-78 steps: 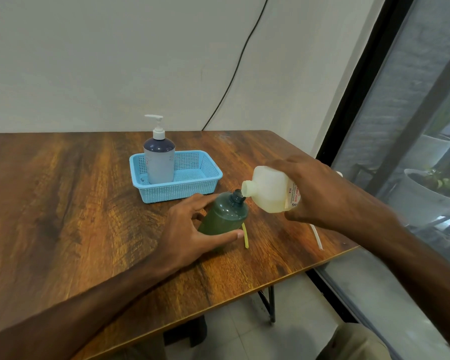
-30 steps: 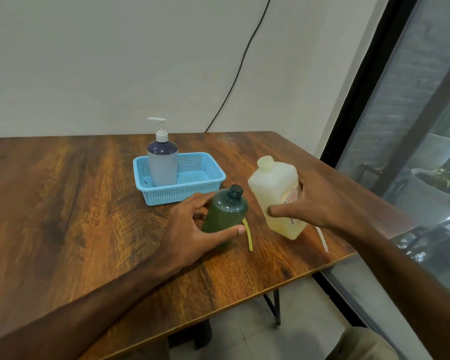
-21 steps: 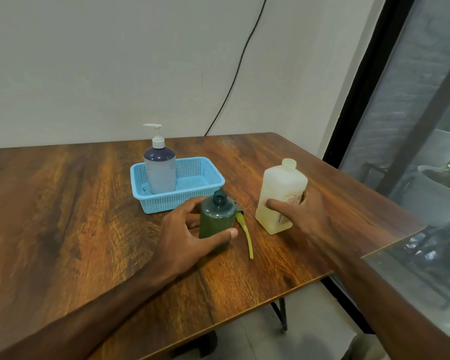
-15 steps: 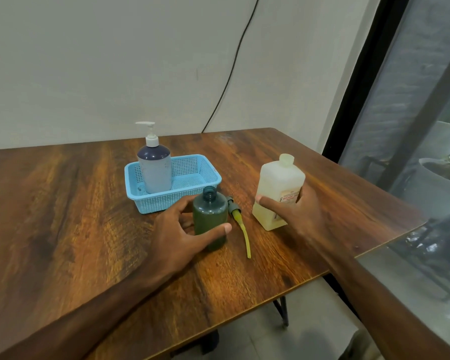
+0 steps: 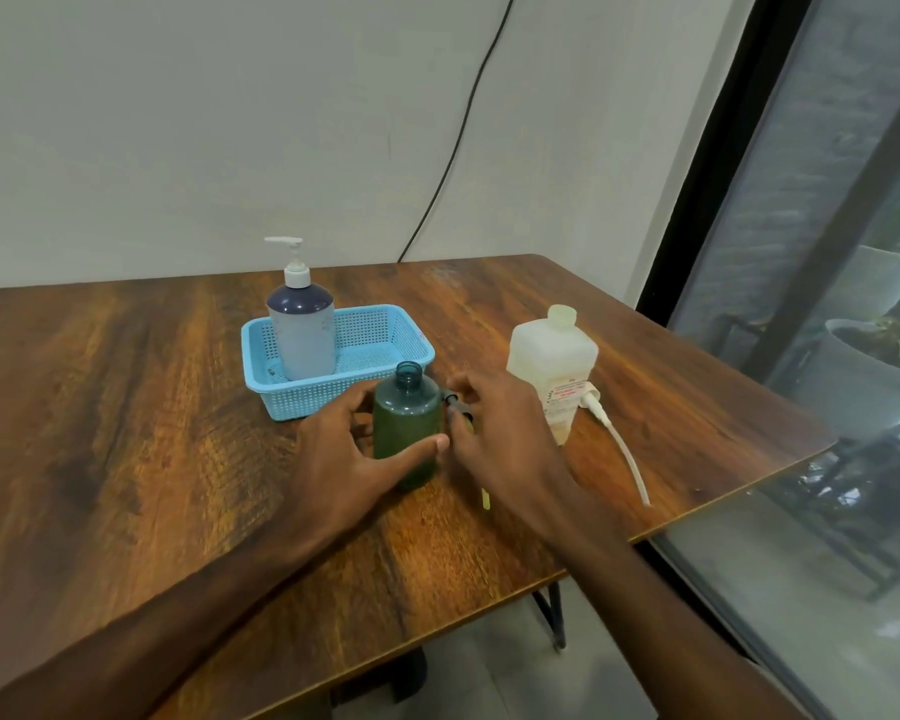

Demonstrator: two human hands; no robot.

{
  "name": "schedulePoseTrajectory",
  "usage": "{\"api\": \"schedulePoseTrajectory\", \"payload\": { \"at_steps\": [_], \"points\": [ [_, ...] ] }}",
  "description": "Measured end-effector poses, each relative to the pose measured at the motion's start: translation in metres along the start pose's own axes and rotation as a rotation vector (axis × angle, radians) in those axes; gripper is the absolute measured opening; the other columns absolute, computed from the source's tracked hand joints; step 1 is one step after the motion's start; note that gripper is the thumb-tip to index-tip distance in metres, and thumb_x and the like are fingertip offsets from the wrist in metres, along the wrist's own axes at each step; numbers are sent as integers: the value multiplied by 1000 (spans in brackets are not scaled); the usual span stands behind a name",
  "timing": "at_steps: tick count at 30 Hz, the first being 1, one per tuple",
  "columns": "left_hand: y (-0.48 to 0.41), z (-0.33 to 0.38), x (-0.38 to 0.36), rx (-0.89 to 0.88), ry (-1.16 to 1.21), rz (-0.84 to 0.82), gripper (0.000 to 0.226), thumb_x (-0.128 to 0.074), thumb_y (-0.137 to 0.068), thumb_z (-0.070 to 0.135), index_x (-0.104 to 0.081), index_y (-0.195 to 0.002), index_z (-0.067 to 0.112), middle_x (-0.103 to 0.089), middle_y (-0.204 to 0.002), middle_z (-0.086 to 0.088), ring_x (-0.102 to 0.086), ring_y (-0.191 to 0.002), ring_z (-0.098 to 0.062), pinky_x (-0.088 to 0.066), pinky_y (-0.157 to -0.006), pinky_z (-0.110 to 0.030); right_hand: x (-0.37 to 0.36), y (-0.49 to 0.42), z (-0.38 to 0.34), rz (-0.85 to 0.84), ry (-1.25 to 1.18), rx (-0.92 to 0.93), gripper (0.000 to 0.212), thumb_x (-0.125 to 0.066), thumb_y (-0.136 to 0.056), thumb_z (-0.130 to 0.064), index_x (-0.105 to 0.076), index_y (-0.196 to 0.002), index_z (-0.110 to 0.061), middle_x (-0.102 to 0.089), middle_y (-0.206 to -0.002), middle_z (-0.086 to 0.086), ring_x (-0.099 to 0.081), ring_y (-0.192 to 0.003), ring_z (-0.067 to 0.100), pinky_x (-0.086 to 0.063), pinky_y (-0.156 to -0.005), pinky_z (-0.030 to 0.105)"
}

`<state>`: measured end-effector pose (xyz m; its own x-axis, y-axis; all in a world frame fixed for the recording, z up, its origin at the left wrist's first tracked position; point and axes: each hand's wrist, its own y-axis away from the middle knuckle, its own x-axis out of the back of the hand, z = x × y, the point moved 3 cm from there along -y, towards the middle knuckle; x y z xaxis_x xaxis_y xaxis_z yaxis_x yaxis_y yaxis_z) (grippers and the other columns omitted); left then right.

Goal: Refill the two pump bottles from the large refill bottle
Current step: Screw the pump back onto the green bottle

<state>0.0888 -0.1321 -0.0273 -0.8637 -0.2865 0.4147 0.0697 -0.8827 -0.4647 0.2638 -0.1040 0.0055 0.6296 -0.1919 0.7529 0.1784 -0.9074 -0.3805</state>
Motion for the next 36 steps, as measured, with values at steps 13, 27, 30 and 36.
{"api": "schedulePoseTrajectory", "payload": {
  "at_steps": [13, 27, 30, 36],
  "points": [
    [0, -5, 1, 6, 10, -43, 79, -85, -70, 62, -45, -134, 40, -48, -122, 36, -47, -104, 31, -40, -79, 7, -9, -11, 9, -111, 37, -164, 20, -75, -87, -17, -60, -96, -26, -64, -92, -9, -62, -80, 7, -56, -65, 21],
    [3, -3, -1, 22, 69, -81, 71, -83, -78, 58, -39, -134, 48, -45, -119, 45, -53, -107, 22, -44, -78, 3, 105, -6, -105, 331, -494, 215, 39, -79, -86, -17, -69, -124, -15, -75, -112, -6, -73, -98, 6, -62, -84, 30],
    [3, -4, -1, 19, 70, -77, 72, -83, -78, 59, -40, -134, 48, -45, -121, 45, -53, -109, 19, -44, -79, 3, 104, -10, -111, 378, -478, 246, 40, -79, -86, -17, -69, -125, -14, -74, -115, -4, -72, -101, 8, -62, -85, 32],
    [3, -5, -2, 9, 65, -65, 70, -83, -80, 58, -41, -135, 48, -49, -123, 41, -54, -115, 14, -48, -83, -3, 81, -19, -98, 405, -462, 241, 42, -78, -87, -16, -66, -128, -12, -72, -120, 0, -71, -105, 10, -61, -86, 33]
  ]
}}
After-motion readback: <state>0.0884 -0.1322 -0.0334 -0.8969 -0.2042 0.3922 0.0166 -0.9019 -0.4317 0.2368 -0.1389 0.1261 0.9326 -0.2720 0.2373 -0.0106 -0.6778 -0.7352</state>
